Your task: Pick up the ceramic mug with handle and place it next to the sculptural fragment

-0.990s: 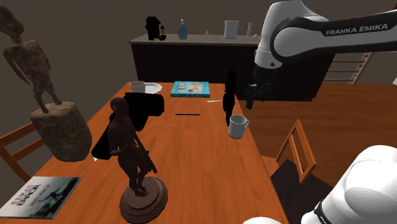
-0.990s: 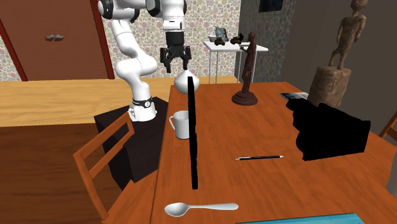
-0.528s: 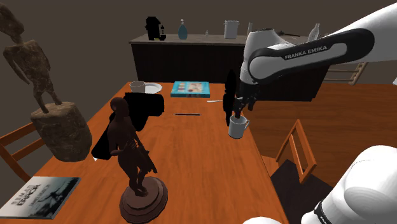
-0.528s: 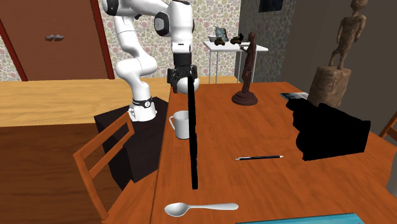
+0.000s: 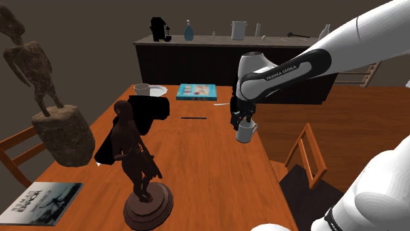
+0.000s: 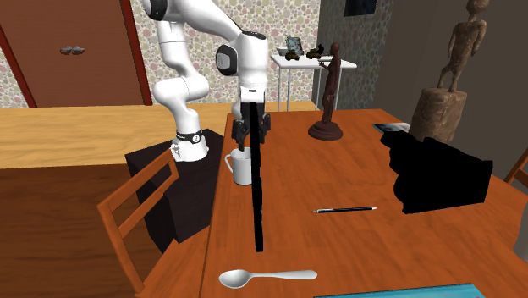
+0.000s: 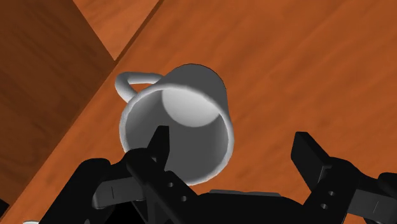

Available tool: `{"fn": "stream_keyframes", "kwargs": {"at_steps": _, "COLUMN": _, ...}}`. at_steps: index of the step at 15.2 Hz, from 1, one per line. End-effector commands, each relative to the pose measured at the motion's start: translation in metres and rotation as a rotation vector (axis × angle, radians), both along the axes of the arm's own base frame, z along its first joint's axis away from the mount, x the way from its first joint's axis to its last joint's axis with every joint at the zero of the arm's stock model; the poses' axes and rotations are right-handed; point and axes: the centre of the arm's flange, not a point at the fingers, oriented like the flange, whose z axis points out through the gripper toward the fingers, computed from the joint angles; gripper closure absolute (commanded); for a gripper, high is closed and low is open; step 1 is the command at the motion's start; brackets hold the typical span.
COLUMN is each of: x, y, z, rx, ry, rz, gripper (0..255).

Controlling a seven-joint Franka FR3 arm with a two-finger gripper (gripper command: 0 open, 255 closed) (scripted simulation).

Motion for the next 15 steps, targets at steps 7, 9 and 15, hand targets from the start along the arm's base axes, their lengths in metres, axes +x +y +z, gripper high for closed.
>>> {"fn": "stream_keyframes", "kwargs": {"at_steps": 7, "x": 0.004, "y": -0.003, "z": -0.038, "rx": -0.001, "ry": 0.0, "rz": 0.001, "gripper": 0}}
{"fn": "stream_keyframes", "kwargs": {"at_steps": 9, "x": 0.004, "y": -0.003, "z": -0.038, "rx": -0.001, "ry": 0.0, "rz": 0.001, "gripper": 0}}
{"fn": "stream_keyframes", "kwargs": {"at_steps": 15, "x": 0.004, "y": -0.003, "z": -0.038, "rx": -0.001, "ry": 0.0, "rz": 0.001, "gripper": 255}}
